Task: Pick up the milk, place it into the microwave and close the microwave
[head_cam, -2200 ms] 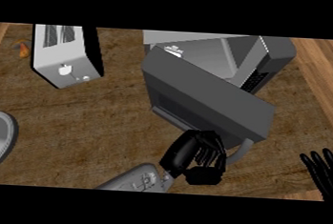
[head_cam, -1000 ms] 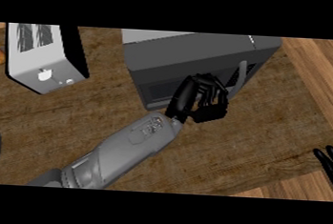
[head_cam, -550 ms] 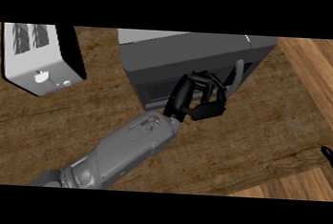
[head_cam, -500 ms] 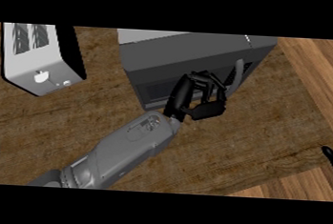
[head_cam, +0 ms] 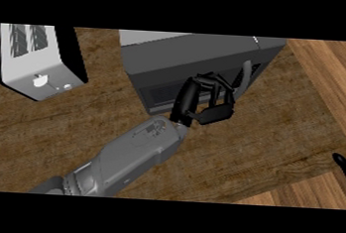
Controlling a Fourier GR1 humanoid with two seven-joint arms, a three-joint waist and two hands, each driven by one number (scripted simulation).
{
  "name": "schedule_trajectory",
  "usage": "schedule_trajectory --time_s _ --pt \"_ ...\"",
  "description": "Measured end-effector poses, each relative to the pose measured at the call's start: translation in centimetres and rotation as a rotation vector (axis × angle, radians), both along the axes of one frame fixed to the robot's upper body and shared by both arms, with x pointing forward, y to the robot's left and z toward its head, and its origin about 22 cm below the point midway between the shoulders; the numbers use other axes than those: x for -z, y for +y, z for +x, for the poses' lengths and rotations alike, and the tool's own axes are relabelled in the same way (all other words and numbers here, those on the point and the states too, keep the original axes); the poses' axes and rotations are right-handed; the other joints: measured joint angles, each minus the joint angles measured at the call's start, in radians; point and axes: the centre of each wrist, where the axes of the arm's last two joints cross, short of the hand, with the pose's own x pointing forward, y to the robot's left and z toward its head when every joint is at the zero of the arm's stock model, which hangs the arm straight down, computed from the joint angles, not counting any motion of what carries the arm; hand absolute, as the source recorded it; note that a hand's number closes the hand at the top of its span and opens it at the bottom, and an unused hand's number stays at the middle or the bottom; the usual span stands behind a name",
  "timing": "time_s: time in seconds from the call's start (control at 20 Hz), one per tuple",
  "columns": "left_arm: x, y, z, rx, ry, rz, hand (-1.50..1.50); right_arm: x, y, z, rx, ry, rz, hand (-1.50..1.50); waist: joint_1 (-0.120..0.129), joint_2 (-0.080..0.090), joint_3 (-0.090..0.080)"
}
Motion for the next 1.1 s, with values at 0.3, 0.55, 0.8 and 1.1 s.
schedule_trajectory --time_s 0.3,0.55,0.8,1.1 --pt "0.2 0.1 0.0 -0.014 -0.03 -0.018 1.5 -0.7 0.3 0.0 -0.045 -0.015 0.002 -1.5 -0.006 0.003 0.0" --pt "0.3 0.1 0.0 -0.031 -0.043 -0.036 1.5 -1.2 0.4 0.1 -0.079 -0.02 -0.006 -1.5 -0.012 0.006 0.0" --pt "0.4 0.1 0.0 -0.04 -0.058 -0.047 1.5 -1.6 0.5 0.1 -0.097 -0.023 -0.009 -1.5 -0.016 0.008 0.0" --pt "0.5 0.1 0.0 -0.054 -0.081 -0.056 1.5 -2.0 0.5 0.1 -0.112 -0.022 -0.016 -1.5 -0.022 0.011 0.0"
